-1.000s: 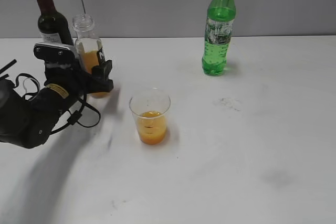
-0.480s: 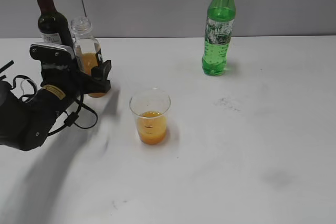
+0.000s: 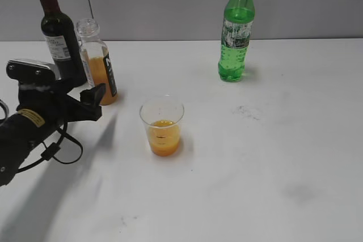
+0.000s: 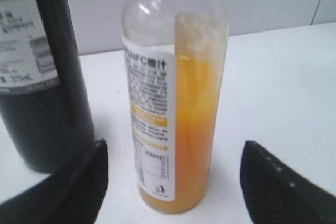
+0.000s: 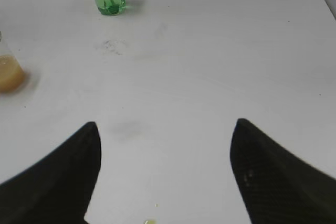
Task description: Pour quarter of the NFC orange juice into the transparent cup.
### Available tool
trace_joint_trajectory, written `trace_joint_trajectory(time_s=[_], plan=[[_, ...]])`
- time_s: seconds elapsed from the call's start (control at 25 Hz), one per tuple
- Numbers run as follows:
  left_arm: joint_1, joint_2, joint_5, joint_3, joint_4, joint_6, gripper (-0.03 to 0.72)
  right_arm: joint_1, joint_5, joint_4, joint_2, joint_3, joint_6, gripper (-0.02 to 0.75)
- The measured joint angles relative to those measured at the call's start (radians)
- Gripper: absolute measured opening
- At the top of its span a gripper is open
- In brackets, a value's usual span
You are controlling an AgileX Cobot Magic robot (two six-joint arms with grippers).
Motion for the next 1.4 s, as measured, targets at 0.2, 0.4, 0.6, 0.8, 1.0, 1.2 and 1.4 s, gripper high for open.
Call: trace_joint_trajectory(time_s=[0.2, 0.4, 0.6, 0.8, 1.0, 1.2, 1.4], plan=[[0.000, -0.195, 0.038, 0.087, -0.031, 0.050, 0.599, 0.000, 0.000, 0.000, 0.000, 0.000, 0.000, 0.589], [0.000, -0.437, 0.361, 0.094, -0.132, 0.192, 0.596, 0.000, 0.000, 0.000, 0.000, 0.000, 0.000, 0.589], [0.036, -0.667, 0.720, 0.076, -0.212, 0.233, 0.594, 0.000, 0.000, 0.000, 0.000, 0.000, 0.000, 0.589], [0.179, -0.752, 1.223, -0.088, -0.195, 0.241, 0.593, 0.000, 0.000, 0.000, 0.000, 0.000, 0.000, 0.589], [0.310, -0.754, 1.678, -0.308, -0.167, 0.241, 0.593, 0.000, 0.000, 0.000, 0.000, 0.000, 0.000, 0.589], [0.374, -0.754, 1.985, -0.421, -0.105, 0.240, 0.588, 0.000, 0.000, 0.000, 0.000, 0.000, 0.000, 0.589], [0.379, -0.754, 2.235, -0.436, 0.012, 0.177, 0.585, 0.000, 0.000, 0.000, 0.000, 0.000, -0.001, 0.589]])
